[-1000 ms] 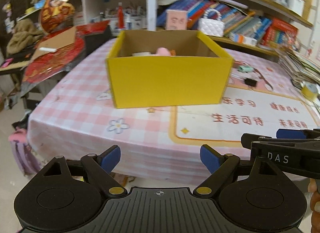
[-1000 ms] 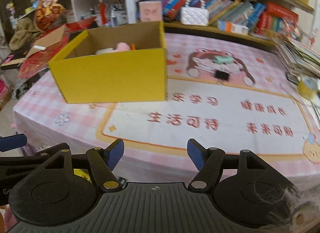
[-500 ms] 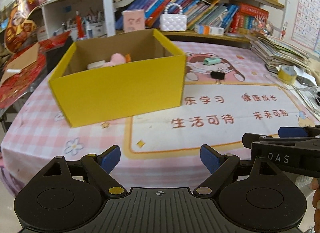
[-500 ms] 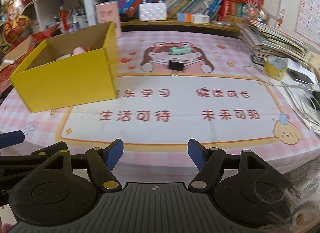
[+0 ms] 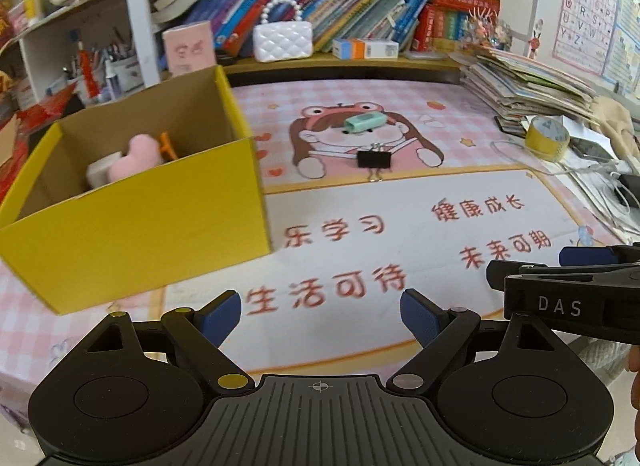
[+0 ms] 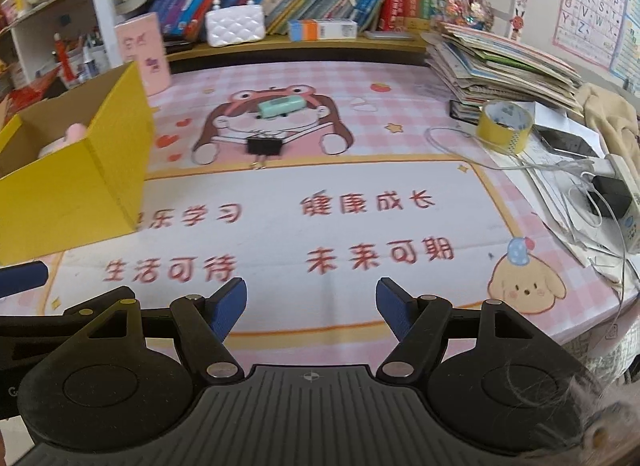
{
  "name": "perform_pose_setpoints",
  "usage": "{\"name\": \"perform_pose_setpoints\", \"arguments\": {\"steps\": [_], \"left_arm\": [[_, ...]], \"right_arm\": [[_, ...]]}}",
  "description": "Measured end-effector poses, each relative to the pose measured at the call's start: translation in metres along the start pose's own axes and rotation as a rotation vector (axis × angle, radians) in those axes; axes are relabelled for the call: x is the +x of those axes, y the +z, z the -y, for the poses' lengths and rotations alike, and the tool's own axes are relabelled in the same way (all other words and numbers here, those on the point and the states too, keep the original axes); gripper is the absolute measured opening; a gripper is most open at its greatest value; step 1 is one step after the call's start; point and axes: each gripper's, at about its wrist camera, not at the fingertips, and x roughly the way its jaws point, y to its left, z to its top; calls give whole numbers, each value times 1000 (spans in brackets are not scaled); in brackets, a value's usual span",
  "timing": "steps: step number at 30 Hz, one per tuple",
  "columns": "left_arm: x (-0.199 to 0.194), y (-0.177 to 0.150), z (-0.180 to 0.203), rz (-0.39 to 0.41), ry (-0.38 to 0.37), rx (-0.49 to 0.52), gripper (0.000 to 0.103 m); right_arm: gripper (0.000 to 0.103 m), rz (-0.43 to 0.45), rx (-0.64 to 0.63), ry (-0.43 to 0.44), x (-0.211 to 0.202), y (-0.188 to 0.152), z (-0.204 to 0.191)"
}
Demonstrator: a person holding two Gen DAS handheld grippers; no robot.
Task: Organize objects
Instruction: 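Withdraw both tools from the box and move back toward the mat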
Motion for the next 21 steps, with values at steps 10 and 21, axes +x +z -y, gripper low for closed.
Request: {"name": "perform_pose_setpoints", "arguments": {"steps": [10, 21], "left_arm": [[32, 33, 25, -6, 26, -17, 89], [51, 66, 41, 28, 72, -74, 89]], "right_arm": [[70, -5, 10, 23, 32, 39, 33], [70, 41, 13, 106, 62, 87, 63]]}}
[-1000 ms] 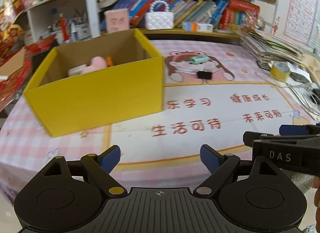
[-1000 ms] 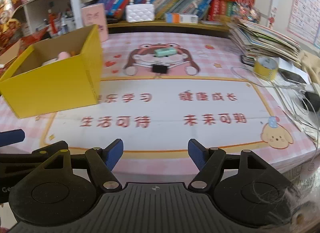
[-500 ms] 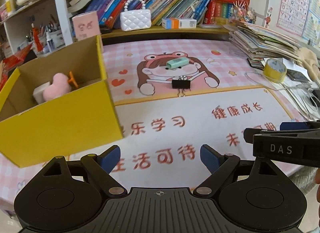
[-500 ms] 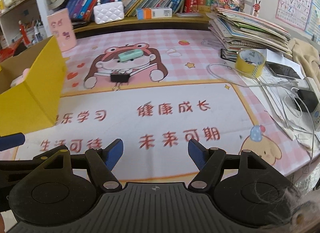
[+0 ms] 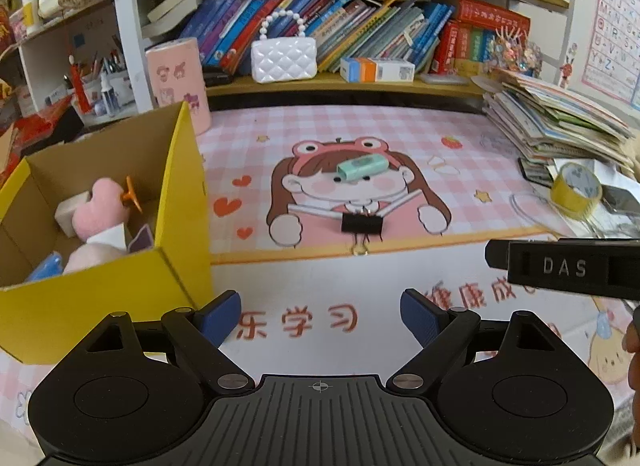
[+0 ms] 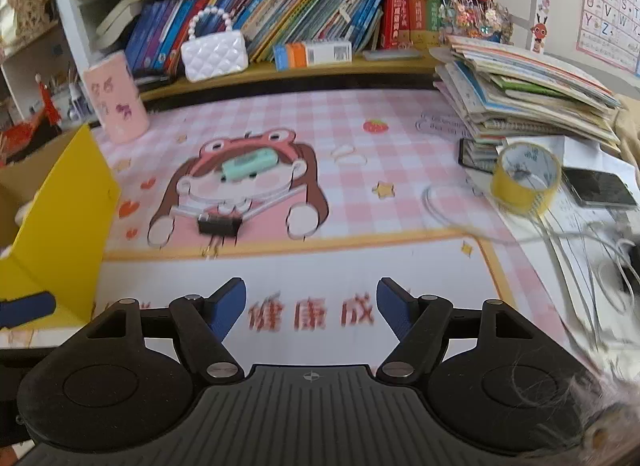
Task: Organize objects
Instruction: 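Withdraw both tools from the box and move back toward the mat, then grasp the black binder clip with the left tool while the right tool grasps the mint-green USB stick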
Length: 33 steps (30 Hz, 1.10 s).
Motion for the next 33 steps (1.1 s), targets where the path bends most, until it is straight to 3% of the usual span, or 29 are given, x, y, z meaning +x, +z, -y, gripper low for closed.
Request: {"name": "perform_pose_setpoints", "arguments": {"steps": [15, 21, 26, 29, 33], "left_arm": [[69, 39, 34, 6, 1, -18, 81], [106, 44, 37, -28, 12, -31, 80], [128, 46, 37, -55, 12, -40, 74], [135, 45, 40, -61, 14, -23, 62], [136, 44, 41, -40, 21, -7, 39]], "right_arm": [[70, 53, 18, 29, 40, 56, 36], [70, 45, 11, 32, 49, 64, 40], [70, 26, 2, 42, 57, 66, 40], [70, 26, -11, 49, 61, 68, 38], [72, 27, -37, 64, 68, 72, 34]]}}
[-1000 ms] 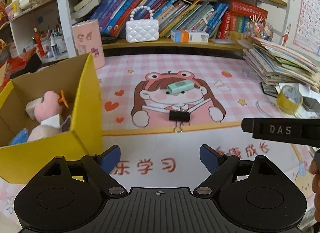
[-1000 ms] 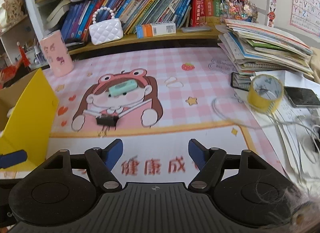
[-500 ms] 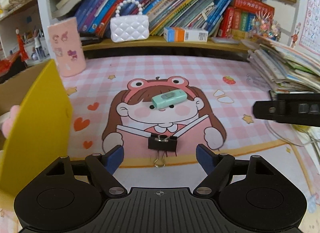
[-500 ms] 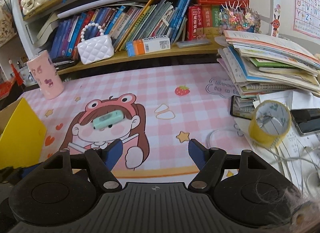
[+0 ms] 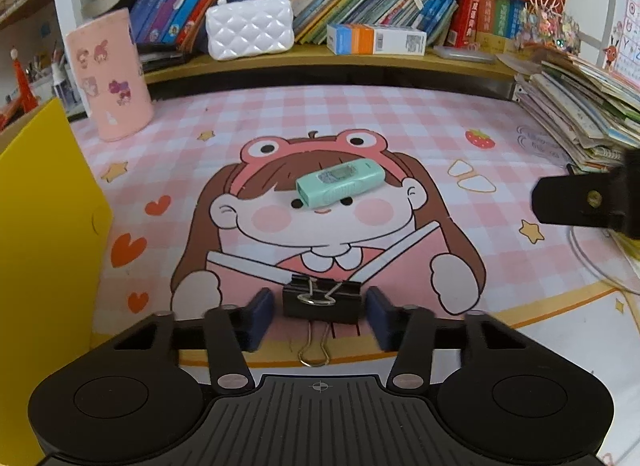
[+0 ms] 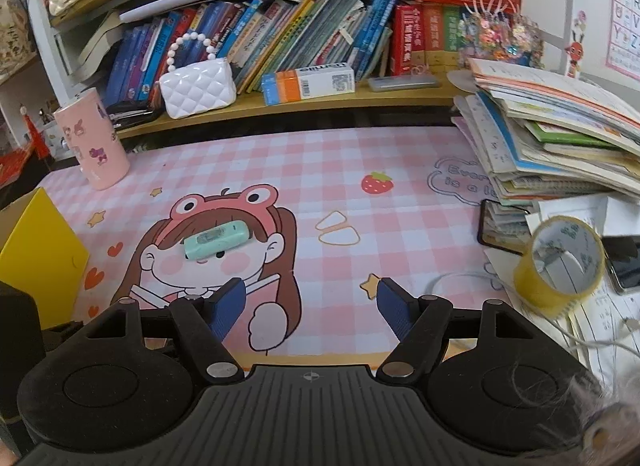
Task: Organize objects
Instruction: 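Grasp the black binder clip with the left tool while the right tool grasps the mint-green USB stick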
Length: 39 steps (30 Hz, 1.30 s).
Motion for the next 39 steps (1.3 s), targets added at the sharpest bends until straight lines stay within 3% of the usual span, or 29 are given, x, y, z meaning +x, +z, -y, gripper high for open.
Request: {"name": "perform_pose_setpoints", "arguments": {"steps": [12, 20, 27, 29, 31, 32, 33, 35, 39], "left_arm": [[-55, -10, -48, 16, 35, -170, 39], [-86, -25, -60, -13, 57, -204, 39], [-96, -26, -61, -6, 63, -238, 39], [-97, -25, -61, 1, 66, -247, 39], [-99, -25, -61, 9, 68, -251, 39], [-100, -24, -61, 12, 70, -250, 39], [-100, -25, -61, 13, 72, -249, 39], [-101, -25, -62, 14, 71, -250, 39], [-103, -25, -62, 18, 71, -247, 39]], "right_arm": [[86, -58, -114, 127, 61, 14, -19], [89, -48, -341, 219, 120, 16, -44], [89, -48, -389, 238, 142, 17, -54], [81, -44, -390, 249, 142, 18, -56], [62, -26, -401, 248, 140, 18, -57], [43, -20, -405, 255, 139, 19, -58], [31, -18, -411, 257, 138, 19, -59], [23, -26, -412, 268, 137, 21, -61], [23, -20, -386, 272, 130, 21, -59]]}}
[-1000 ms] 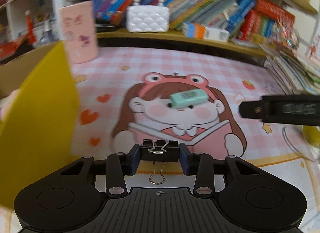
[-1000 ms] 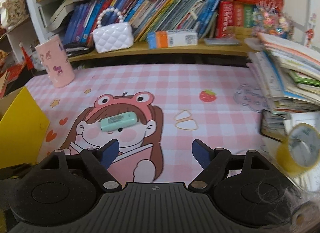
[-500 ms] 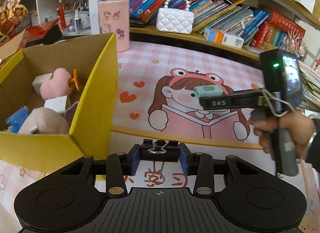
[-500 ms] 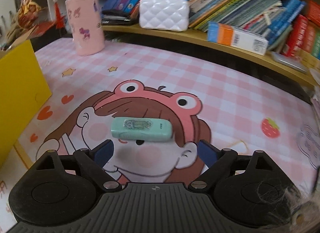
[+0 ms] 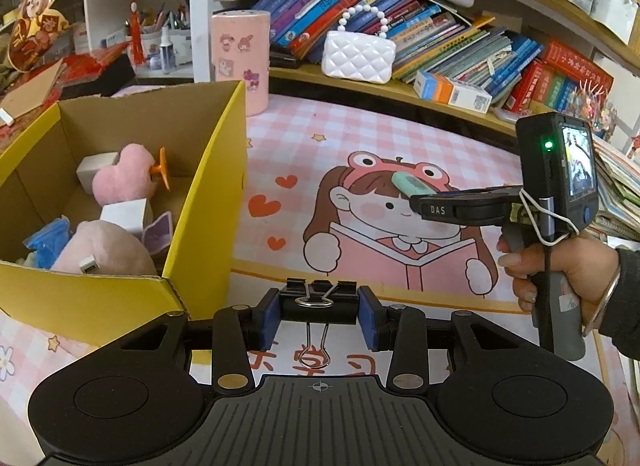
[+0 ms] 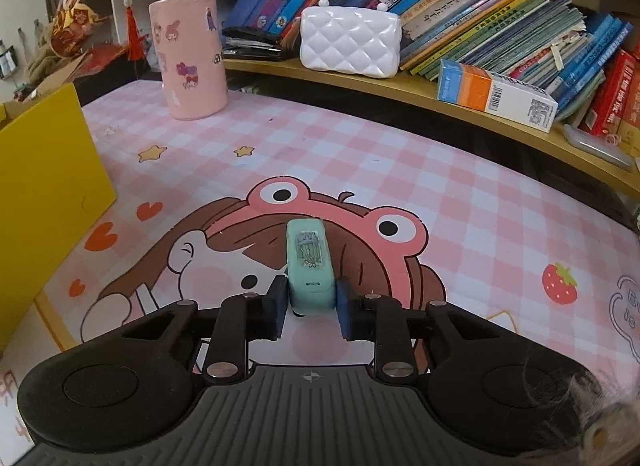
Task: Organize objects
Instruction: 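Grasp the black binder clip with the left tool while the right tool grasps the mint-green USB stick, then lift the binder clip and USB stick and carry them over the yellow box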
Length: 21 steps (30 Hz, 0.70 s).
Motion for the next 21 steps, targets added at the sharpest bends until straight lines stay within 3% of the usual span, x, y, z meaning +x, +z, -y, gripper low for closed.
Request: {"name": "perform_pose_setpoints", "arguments": {"steps": [7, 8, 9, 14, 18, 21], "left_arm": [[-8, -3, 0, 14, -1, 1, 39], [-9, -4, 0, 16, 0, -2, 39], [-10, -4, -1, 18, 1, -6, 39], [-13, -9, -2, 5, 8, -24, 39], [-15, -12, -2, -1, 19, -23, 39], [-17, -11, -3, 2, 29, -30, 39]], "right_arm": [[24, 19, 0, -34, -14, -4, -1], [31, 27, 2, -44, -16, -5, 0], [44, 36, 10, -54, -19, -5, 1], [62, 47, 24, -75, -19, -7, 6], [65, 40, 3, -93, -8, -6, 5], [62, 27, -6, -72, 1, -3, 5]]}}
